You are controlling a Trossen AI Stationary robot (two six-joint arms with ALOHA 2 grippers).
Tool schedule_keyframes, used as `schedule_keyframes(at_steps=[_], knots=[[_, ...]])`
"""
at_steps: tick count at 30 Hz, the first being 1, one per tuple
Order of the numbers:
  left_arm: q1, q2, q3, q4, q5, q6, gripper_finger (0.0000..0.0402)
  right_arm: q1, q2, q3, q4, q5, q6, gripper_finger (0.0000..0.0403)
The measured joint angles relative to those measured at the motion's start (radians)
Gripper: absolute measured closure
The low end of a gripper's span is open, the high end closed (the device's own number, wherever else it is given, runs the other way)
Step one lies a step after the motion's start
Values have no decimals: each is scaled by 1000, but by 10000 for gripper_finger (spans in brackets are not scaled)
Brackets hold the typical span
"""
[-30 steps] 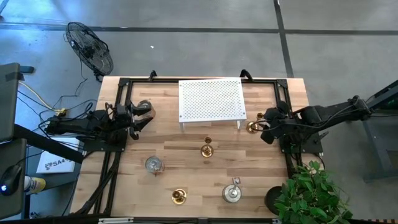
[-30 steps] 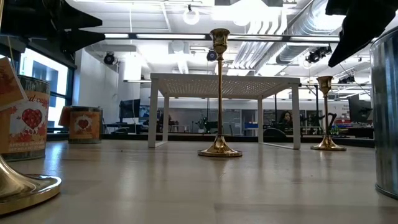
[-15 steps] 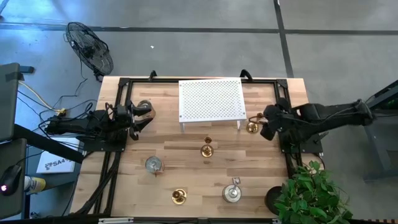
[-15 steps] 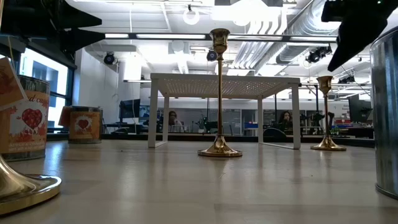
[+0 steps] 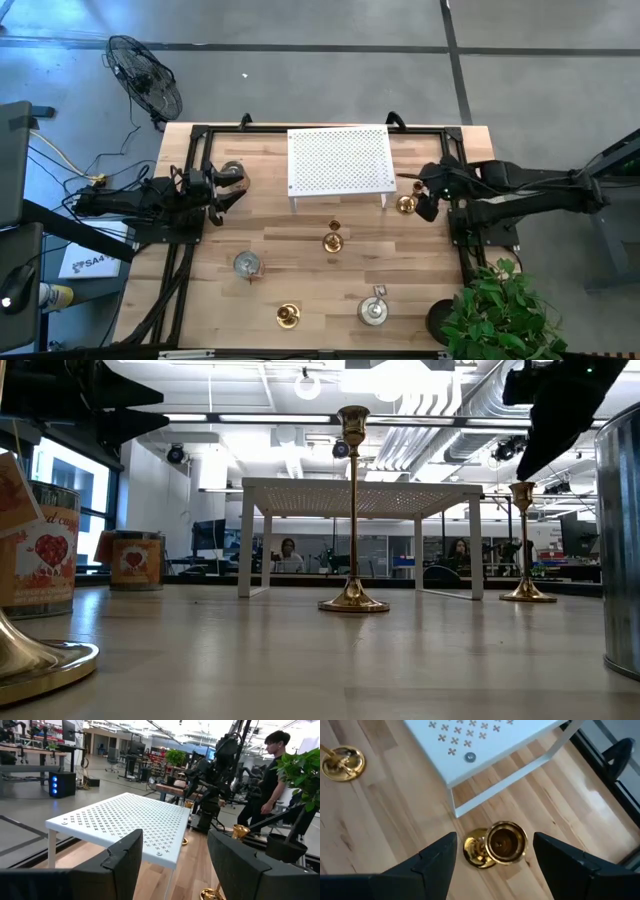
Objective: Pick & Place candle stick holders
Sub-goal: Put the right gold candle holder on the shelf
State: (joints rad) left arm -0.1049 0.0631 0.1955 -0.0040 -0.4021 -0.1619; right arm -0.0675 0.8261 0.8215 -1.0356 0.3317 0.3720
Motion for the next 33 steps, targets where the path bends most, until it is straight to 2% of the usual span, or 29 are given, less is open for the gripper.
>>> schedule_keyframes(at_steps=[10, 26, 33], knots=[[0, 0, 0, 0, 52, 0, 181, -45, 72, 0, -7, -8, -40, 145], [0, 0, 0, 1, 51, 0, 181, -45, 73, 0, -25, -28, -29, 146], [0, 0, 0, 1, 74, -1, 181, -102, 73, -1, -17, -48, -30, 146]])
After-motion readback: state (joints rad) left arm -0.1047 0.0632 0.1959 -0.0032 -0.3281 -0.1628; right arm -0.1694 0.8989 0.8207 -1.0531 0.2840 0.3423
